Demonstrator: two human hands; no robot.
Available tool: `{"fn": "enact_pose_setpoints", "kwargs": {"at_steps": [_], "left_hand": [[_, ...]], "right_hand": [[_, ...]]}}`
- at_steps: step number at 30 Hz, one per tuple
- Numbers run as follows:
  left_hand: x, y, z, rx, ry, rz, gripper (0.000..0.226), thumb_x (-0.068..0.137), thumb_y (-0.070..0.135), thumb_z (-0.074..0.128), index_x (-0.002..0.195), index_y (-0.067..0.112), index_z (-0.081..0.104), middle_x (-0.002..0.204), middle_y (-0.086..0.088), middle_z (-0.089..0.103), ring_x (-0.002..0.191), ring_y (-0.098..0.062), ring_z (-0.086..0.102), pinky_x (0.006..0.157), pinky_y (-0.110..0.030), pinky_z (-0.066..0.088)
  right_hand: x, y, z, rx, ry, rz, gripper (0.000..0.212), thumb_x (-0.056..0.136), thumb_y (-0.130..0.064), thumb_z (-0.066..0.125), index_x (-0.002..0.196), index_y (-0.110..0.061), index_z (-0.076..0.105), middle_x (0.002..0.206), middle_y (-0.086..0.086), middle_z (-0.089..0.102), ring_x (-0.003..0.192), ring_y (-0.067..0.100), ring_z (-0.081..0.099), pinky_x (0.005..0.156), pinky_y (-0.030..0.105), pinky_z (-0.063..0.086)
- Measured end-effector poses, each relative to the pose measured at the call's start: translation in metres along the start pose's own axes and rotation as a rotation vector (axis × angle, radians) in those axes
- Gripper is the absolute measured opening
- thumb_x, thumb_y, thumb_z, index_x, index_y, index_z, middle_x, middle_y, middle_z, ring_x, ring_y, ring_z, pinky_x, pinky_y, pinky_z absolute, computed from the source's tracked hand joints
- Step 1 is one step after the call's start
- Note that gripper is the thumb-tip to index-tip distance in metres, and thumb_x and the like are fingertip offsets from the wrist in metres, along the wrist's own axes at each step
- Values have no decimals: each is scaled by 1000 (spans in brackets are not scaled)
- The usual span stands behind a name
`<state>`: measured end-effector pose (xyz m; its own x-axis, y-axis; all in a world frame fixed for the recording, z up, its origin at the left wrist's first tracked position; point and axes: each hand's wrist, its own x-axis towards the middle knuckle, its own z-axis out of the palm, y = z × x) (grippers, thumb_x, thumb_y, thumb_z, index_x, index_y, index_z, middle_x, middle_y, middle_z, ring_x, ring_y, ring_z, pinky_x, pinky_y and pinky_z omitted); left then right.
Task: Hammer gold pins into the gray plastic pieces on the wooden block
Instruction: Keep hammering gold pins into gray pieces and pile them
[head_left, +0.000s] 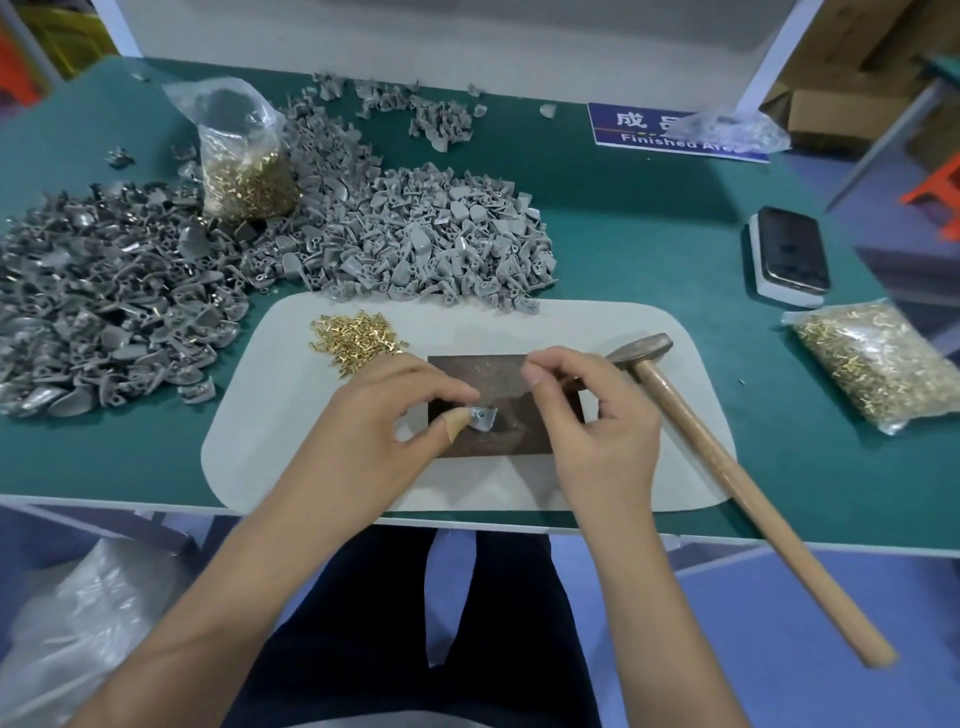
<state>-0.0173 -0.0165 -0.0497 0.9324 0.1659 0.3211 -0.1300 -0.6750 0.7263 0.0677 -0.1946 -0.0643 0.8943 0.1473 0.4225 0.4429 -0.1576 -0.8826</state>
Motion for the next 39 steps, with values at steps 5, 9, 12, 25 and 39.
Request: {"fn": "enact_pose_setpoints", "kwargs": {"at_steps": [5,9,12,25,39], "left_hand": [[11,3,0,88,-69,9,11,91,32,70,101,28,74,87,20,58,95,2,50,80,-13,34],[14,5,2,103,-101,-23,12,91,34,69,102,32,73,91,18,57,97,1,47,80,-17,34],[15,6,2,60,-79,-58,13,89,33,71,100,31,76,94,14,58,99,-3,49,80,-17,34],[12,7,3,64,13,-75,5,85,27,80,90,28,79,83,14,58,95,-12,49,82,-33,43],[9,12,4,162,60,-27,5,85,35,75,90,33,76,87,16,62,95,-12,50,72,-37,48]], "right_hand": [[-13,-13,-8,-128,-135,-49,13,91,-16,75,101,-22,80,93,-13,73,94,17,67,84,36,53],[-12,-20,-7,-186,-199,-49,12,89,-16,74,97,-23,79,91,-16,72,92,15,67,83,45,52],[-5,-24,-5,-222,-260,-45,12,87,-13,77,89,-24,78,86,-12,69,91,15,62,81,42,50],[22,-65,2,-855,-574,-176,17,98,-28,60,95,-31,77,85,-10,50,93,21,44,84,38,38],[16,-39,-5,-590,-471,-58,15,91,-24,71,83,-34,77,68,-12,57,79,19,52,76,41,46]]}}
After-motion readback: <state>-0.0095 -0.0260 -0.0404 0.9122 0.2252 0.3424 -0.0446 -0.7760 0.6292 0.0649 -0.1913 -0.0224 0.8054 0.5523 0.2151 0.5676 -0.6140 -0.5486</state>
